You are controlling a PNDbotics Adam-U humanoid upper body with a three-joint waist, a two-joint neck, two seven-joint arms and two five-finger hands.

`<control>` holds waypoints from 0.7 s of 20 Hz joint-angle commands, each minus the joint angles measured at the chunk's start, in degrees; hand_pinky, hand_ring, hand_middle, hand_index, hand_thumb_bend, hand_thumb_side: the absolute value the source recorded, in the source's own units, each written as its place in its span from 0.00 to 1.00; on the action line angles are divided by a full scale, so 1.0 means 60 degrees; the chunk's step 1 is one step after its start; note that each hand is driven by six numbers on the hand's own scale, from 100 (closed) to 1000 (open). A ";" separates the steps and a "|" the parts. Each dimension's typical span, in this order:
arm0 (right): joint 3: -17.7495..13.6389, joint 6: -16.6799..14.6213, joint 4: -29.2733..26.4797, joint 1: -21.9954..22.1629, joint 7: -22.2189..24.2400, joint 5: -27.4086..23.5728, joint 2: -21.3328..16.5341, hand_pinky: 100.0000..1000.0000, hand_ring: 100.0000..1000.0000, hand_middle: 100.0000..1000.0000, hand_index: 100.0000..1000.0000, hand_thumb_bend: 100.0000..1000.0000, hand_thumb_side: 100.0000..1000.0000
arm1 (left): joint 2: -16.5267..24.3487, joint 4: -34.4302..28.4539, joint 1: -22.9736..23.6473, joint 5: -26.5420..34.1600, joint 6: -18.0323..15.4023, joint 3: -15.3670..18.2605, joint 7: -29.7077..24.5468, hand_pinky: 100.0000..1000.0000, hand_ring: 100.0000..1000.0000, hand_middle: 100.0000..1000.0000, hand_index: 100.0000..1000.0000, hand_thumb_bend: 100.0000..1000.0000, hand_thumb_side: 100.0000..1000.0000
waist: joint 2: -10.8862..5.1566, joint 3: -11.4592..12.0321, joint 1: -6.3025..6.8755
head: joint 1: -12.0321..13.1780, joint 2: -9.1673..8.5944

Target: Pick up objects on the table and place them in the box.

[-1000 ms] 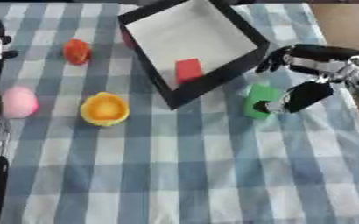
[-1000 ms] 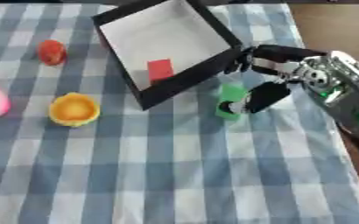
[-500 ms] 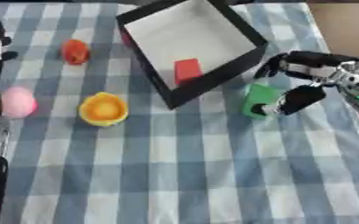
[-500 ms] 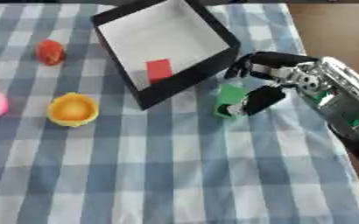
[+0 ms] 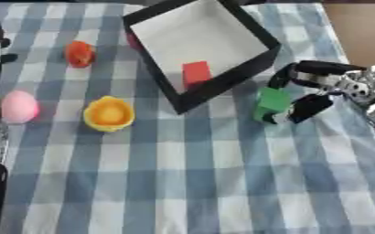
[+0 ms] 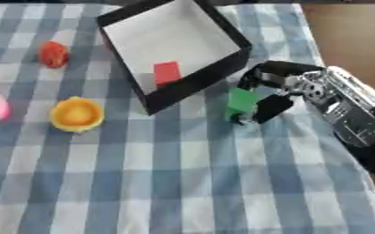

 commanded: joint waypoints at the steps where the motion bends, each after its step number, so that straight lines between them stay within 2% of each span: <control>1: -0.0061 0.0107 -0.0041 -0.0100 -0.0118 -0.0153 -0.0115 0.85 0.78 0.65 0.73 0.38 0.38 | 0.0134 -0.0126 -0.0164 0.0001 -0.0041 0.0000 -0.0008 0.64 0.71 0.66 0.80 0.41 0.61 | -0.0129 0.0015 0.0110 | -0.0005 -0.0029; 5: -0.0051 0.0255 -0.0090 -0.0091 -0.0162 -0.0361 -0.0119 0.85 0.73 0.58 0.68 0.33 0.29 | 0.0136 -0.0119 -0.0169 -0.0012 -0.0035 -0.0003 -0.0017 0.64 0.71 0.66 0.80 0.41 0.61 | -0.0136 0.0029 0.0098 | 0.0004 -0.0025; 6: -0.0060 0.0312 -0.0111 -0.0088 -0.0178 -0.0436 -0.0121 0.85 0.70 0.56 0.66 0.30 0.25 | 0.0138 -0.0117 -0.0168 -0.0023 -0.0033 -0.0005 -0.0018 0.64 0.71 0.66 0.80 0.40 0.61 | -0.0138 0.0030 0.0096 | 0.0005 -0.0022; 11: -0.0202 0.0695 -0.0514 -0.0065 -0.0434 -0.0982 -0.0267 0.83 0.64 0.52 0.61 0.17 0.21 | 0.0153 -0.0115 -0.0157 -0.0067 -0.0022 0.0001 -0.0016 0.64 0.71 0.66 0.80 0.40 0.61 | -0.0143 0.0012 0.0081 | 0.0042 -0.0008; 12: -0.0237 0.0745 -0.0695 -0.0083 -0.0482 -0.1110 -0.0342 0.83 0.64 0.52 0.60 0.11 0.28 | 0.0161 -0.0115 -0.0152 -0.0071 -0.0020 0.0002 -0.0014 0.64 0.71 0.66 0.80 0.40 0.61 | -0.0147 0.0005 0.0074 | 0.0054 0.0001; 13: -0.0265 0.0796 -0.0877 -0.0098 -0.0505 -0.1235 -0.0426 0.83 0.64 0.52 0.60 0.14 0.20 | 0.0167 -0.0115 -0.0149 -0.0073 -0.0019 0.0002 -0.0012 0.64 0.71 0.66 0.80 0.40 0.61 | -0.0150 -0.0001 0.0068 | 0.0062 0.0004; 14: -0.0296 0.0807 -0.1059 -0.0143 -0.0493 -0.1357 -0.0512 0.82 0.63 0.51 0.58 0.08 0.19 | 0.0173 -0.0117 -0.0147 -0.0076 -0.0018 0.0002 -0.0011 0.64 0.72 0.66 0.80 0.40 0.61 | -0.0157 -0.0006 0.0061 | 0.0063 0.0008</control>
